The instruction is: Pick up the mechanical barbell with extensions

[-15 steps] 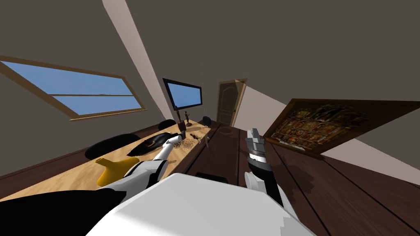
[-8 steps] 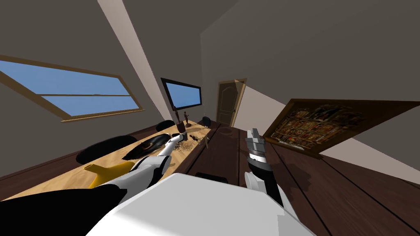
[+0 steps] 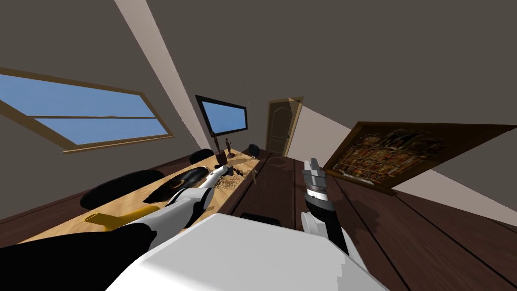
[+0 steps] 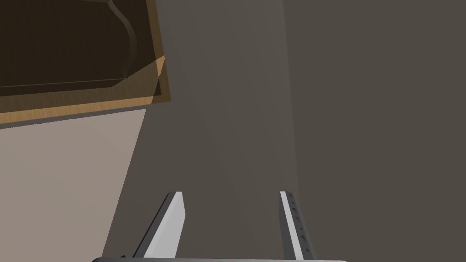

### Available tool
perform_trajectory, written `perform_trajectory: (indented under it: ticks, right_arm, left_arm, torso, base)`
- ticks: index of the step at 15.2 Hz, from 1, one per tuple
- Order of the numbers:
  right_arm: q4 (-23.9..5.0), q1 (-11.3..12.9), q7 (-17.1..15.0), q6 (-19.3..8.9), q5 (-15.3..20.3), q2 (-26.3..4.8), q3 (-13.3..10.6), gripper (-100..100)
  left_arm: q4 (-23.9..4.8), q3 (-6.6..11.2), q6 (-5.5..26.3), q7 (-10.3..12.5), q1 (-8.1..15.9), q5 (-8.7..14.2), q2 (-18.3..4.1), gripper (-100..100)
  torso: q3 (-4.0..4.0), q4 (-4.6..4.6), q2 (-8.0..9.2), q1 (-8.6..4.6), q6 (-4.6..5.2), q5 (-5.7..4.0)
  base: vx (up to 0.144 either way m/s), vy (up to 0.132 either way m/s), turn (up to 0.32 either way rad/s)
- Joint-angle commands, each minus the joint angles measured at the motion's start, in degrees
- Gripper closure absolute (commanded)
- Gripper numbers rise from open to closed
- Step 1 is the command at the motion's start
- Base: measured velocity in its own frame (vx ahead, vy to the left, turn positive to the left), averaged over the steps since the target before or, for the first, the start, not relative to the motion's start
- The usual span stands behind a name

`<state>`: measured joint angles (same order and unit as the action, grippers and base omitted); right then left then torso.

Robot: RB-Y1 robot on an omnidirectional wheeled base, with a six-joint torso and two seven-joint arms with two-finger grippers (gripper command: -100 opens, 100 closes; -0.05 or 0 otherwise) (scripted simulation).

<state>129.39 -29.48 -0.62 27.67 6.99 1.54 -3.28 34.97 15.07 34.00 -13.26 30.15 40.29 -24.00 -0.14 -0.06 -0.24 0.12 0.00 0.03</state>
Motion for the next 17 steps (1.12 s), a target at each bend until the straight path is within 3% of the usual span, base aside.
perform_trajectory:
  ticks: [1, 3, 7, 12, 13, 14, 17]
  right_arm:
    - [0.00, 0.00, 0.00, 0.00, 0.00, 0.00, 0.00, 0]
    - [0.00, 0.00, 0.00, 0.00, 0.00, 0.00, 0.00, 0]
    - [0.00, 0.00, 0.00, 0.00, 0.00, 0.00, 0.00, 0]
    - [0.00, 0.00, 0.00, 0.00, 0.00, 0.00, 0.00, 0]
    - [0.00, 0.00, 0.00, 0.00, 0.00, 0.00, 0.00, 0]
    - [0.00, 0.01, 0.00, 0.00, 0.00, 0.00, 0.00, 0]
    - [0.00, 0.01, 0.00, 0.00, 0.00, 0.00, 0.00, 0]
  left_arm:
    - [-1.74, 0.01, -0.26, -0.77, 0.71, 0.66, -0.02, -100]
    - [-5.25, -0.22, 2.29, -1.24, 2.84, 2.38, 0.55, -100]
    - [-9.60, -0.61, 4.94, -1.72, 4.88, 4.10, 1.44, -100]
    - [-10.63, -0.78, 5.71, -1.86, 5.37, 4.56, 1.93, -100]
    - [-9.26, -0.91, 5.84, -1.08, 4.68, 4.08, 2.01, -100]
    - [-8.56, -3.74, 4.38, 1.58, 4.20, 4.96, 0.96, -100]
    - [-8.56, -5.11, 4.38, 3.75, 4.20, 4.96, 0.96, -100]
  torso:
    - [0.00, 0.00, 0.00, 0.00, 0.00, 0.00]
    - [0.04, 0.02, 0.07, -0.04, 0.01, -0.01]
    - [-0.02, 0.00, -0.04, 0.06, 0.01, 0.01]
    - [0.07, 0.03, 0.12, 0.06, -0.01, 0.01]
    - [0.08, 0.03, 0.14, 0.06, -0.01, 0.01]
    - [0.10, 0.04, 0.17, 0.02, -0.01, 0.00]
    - [0.19, 0.07, 0.32, 0.11, 0.00, 0.02]
  base:
    - [0.020, 0.014, 0.001]
    - [0.040, 0.024, -0.025]
    - [0.057, 0.052, -0.033]
    - [0.022, 0.046, -0.005]
    - [0.005, 0.024, -0.004]
    - [-0.011, 0.033, -0.185]
    - [-0.029, 0.056, -0.118]
